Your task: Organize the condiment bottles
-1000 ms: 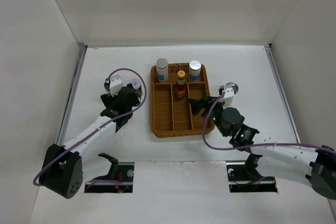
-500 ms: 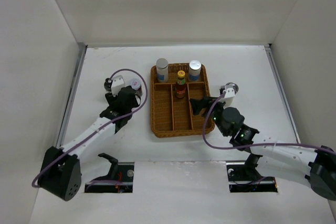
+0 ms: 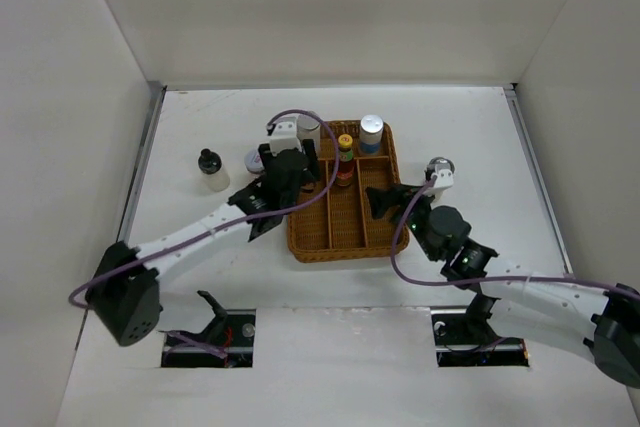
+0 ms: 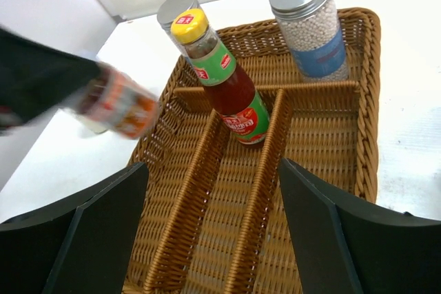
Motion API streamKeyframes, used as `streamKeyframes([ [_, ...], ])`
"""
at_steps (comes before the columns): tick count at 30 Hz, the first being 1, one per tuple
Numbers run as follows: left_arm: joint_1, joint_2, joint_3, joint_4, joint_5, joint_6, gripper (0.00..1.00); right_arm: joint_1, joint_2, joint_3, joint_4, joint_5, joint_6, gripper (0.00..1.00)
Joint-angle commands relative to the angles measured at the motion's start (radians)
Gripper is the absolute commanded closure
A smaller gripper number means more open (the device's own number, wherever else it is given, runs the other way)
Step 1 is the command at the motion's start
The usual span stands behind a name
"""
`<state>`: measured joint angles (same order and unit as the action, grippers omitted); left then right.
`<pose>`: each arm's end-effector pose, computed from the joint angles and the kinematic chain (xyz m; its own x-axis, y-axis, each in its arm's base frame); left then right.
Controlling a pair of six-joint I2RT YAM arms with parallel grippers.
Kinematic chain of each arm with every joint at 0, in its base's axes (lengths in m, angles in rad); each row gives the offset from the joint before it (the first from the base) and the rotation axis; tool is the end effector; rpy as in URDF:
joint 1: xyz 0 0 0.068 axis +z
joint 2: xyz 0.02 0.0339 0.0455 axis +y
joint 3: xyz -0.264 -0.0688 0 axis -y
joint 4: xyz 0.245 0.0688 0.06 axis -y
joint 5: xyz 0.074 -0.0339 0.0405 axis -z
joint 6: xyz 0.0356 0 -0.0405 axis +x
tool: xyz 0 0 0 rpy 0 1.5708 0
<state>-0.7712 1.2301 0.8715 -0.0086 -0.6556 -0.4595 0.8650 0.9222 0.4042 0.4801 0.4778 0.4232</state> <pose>0.2142 -0.1780 0.2958 -0.2948 -0.2037 -0.9336 0.0153 0.9759 -0.2178 0.1478 0.1482 0.2507 -0.1776 0.3539 -0.9183 -0.3344 0.8559 0.3945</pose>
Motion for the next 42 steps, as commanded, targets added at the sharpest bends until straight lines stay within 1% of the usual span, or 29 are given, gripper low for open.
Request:
streamKeyframes([
  [1,0.016,0.107,0.057,0.212,0.025,0.035,0.67,-0.008,-0.031,-0.005,0.051,0.016,0.009,0.17],
  [3,0.031,0.167,0.072,0.257,0.033,0.038,0.68,-0.01,-0.037,-0.01,0.052,0.016,0.009,0.17],
  [9,0.048,0.284,0.086,0.324,0.059,0.039,0.67,-0.017,-0.042,-0.013,0.052,0.007,0.015,0.16],
  [15,0.039,0.384,0.061,0.4,0.048,0.036,0.62,-0.03,-0.025,-0.015,0.057,-0.015,0.026,0.15],
  [17,0.037,0.385,0.061,0.4,0.039,0.035,0.54,-0.036,-0.011,-0.013,0.06,-0.015,0.029,0.14],
  [18,0.033,0.373,0.055,0.401,0.019,0.038,0.45,-0.039,-0.006,-0.013,0.06,-0.016,0.032,0.14],
  [20,0.025,0.349,0.049,0.394,-0.019,0.042,0.31,-0.037,-0.009,-0.011,0.06,-0.021,0.031,0.13],
  [21,0.022,0.335,0.047,0.388,-0.032,0.047,0.26,-0.037,-0.014,-0.011,0.06,-0.018,0.031,0.13],
  [22,0.02,0.316,0.044,0.378,-0.033,0.053,0.22,-0.04,-0.016,-0.015,0.06,-0.018,0.032,0.13],
  [24,0.008,0.267,0.037,0.351,-0.042,0.062,0.2,-0.047,-0.017,-0.018,0.061,-0.021,0.037,0.12],
  [29,0.003,0.112,-0.04,0.308,-0.09,0.067,0.21,-0.053,-0.016,-0.021,0.063,-0.021,0.04,0.12],
  [32,0.057,0.054,-0.072,0.254,-0.104,0.059,0.21,-0.051,0.003,-0.013,0.063,-0.028,0.043,0.18],
  [34,0.127,0.057,-0.072,0.216,-0.093,0.05,0.2,-0.051,0.018,-0.005,0.063,-0.033,0.04,0.25],
  [35,0.16,0.069,-0.063,0.199,-0.082,0.047,0.19,-0.051,0.026,-0.005,0.063,-0.034,0.043,0.26],
  [38,0.239,0.136,-0.019,0.18,-0.024,0.054,0.14,-0.051,0.043,0.001,0.063,-0.047,0.043,0.26],
  [42,0.309,0.251,0.052,0.162,0.048,0.055,0.12,-0.051,0.05,0.001,0.063,-0.048,0.043,0.21],
])
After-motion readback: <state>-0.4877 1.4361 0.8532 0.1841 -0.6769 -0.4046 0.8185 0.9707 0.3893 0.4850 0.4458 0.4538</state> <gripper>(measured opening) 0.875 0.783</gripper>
